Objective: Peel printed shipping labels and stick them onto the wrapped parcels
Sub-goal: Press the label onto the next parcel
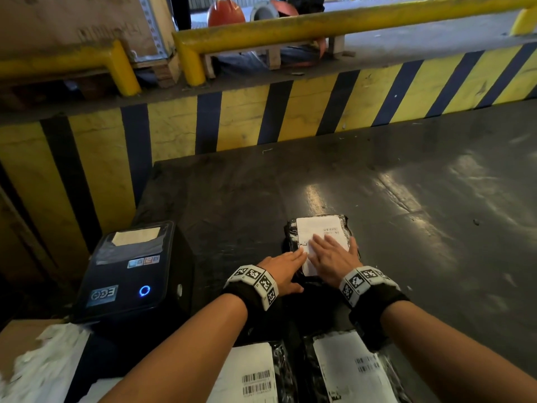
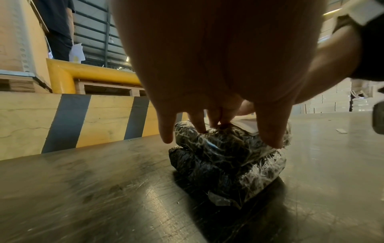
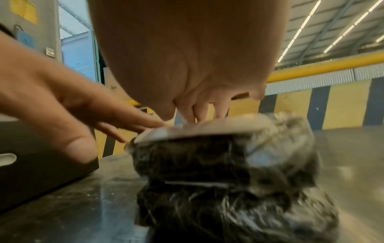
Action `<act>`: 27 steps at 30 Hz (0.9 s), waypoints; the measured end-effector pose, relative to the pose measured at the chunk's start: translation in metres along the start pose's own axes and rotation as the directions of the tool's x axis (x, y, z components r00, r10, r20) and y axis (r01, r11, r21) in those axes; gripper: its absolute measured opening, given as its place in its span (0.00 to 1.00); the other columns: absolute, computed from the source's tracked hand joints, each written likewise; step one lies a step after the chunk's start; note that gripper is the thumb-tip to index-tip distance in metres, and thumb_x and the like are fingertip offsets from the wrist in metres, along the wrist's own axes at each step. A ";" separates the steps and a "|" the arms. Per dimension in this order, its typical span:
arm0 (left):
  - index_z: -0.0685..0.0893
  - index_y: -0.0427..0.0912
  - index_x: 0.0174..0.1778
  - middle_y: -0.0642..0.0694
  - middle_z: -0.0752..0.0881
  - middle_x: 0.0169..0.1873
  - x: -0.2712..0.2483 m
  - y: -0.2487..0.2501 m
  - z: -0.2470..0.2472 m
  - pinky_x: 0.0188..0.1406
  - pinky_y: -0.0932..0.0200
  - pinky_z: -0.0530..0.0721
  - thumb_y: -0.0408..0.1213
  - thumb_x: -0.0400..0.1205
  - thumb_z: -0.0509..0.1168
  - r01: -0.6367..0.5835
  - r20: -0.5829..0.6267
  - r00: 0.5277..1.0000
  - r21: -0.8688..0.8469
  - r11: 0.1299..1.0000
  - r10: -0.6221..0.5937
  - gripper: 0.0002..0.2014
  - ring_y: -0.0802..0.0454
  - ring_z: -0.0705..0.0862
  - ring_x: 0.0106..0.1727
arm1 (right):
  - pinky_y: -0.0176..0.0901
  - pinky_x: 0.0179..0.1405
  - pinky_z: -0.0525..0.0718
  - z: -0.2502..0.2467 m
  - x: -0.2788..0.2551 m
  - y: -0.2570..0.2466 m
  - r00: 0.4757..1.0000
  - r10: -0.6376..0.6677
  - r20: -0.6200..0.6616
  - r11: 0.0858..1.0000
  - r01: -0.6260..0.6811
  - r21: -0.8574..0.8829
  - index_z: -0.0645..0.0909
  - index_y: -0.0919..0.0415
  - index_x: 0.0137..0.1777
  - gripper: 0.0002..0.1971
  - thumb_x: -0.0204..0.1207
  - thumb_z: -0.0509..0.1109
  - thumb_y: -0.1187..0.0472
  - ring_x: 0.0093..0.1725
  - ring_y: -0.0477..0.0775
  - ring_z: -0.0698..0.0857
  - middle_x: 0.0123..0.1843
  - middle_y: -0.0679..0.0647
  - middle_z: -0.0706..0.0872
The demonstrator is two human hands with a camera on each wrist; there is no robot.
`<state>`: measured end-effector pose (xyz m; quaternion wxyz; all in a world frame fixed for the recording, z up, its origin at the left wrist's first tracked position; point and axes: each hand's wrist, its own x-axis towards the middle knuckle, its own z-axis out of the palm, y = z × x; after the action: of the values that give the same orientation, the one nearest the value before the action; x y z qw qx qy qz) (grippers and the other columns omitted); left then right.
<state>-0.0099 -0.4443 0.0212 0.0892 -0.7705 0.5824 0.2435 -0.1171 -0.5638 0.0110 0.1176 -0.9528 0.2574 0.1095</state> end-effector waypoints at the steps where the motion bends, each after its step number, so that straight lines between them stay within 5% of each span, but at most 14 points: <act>1: 0.43 0.45 0.83 0.50 0.44 0.84 0.001 0.000 0.001 0.79 0.40 0.62 0.50 0.81 0.63 0.003 -0.005 1.000 0.002 1.000 -0.003 0.42 0.50 0.52 0.84 | 0.73 0.76 0.38 0.004 -0.002 0.004 1.000 0.007 -0.011 1.000 -0.007 -0.001 0.50 0.49 0.83 0.27 0.85 0.40 0.46 0.84 0.49 0.48 0.85 0.44 0.49; 10: 0.42 0.46 0.83 0.50 0.43 0.84 -0.001 0.003 0.004 0.81 0.39 0.56 0.48 0.82 0.63 -0.008 -0.024 1.000 0.017 1.000 0.009 0.42 0.50 0.50 0.84 | 0.70 0.77 0.39 0.002 -0.009 0.042 0.986 0.159 -0.047 0.984 -0.154 0.093 0.55 0.50 0.82 0.26 0.85 0.41 0.45 0.84 0.47 0.51 0.85 0.45 0.51; 16: 0.41 0.46 0.83 0.52 0.42 0.84 -0.001 0.002 0.013 0.82 0.40 0.49 0.48 0.82 0.63 0.003 -0.072 0.997 0.040 0.999 0.000 0.42 0.53 0.47 0.85 | 0.65 0.79 0.37 0.020 -0.017 -0.002 0.996 -0.066 -0.068 0.993 0.072 0.094 0.53 0.51 0.82 0.27 0.85 0.42 0.46 0.83 0.43 0.49 0.85 0.44 0.51; 23: 0.39 0.47 0.83 0.52 0.40 0.84 -0.001 0.002 0.013 0.82 0.40 0.49 0.47 0.82 0.62 -0.002 -0.043 0.999 0.018 1.000 0.003 0.42 0.52 0.46 0.84 | 0.70 0.78 0.37 0.014 -0.020 0.041 0.995 0.087 -0.045 0.996 -0.086 0.031 0.52 0.46 0.82 0.27 0.84 0.40 0.42 0.83 0.44 0.50 0.85 0.41 0.50; 27: 0.40 0.47 0.83 0.53 0.40 0.84 0.000 0.003 0.012 0.82 0.40 0.48 0.47 0.83 0.61 0.007 -0.055 0.998 0.004 1.000 -0.007 0.41 0.53 0.46 0.84 | 0.71 0.77 0.38 0.007 -0.023 0.015 0.996 0.054 -0.068 0.998 -0.052 0.021 0.55 0.50 0.82 0.27 0.84 0.42 0.43 0.84 0.46 0.51 0.85 0.44 0.51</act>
<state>-0.0158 -0.4396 0.0112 0.0753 -0.7787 0.5824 0.2207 -0.1453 -0.5637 0.0075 0.1148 -0.9477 0.2875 0.0775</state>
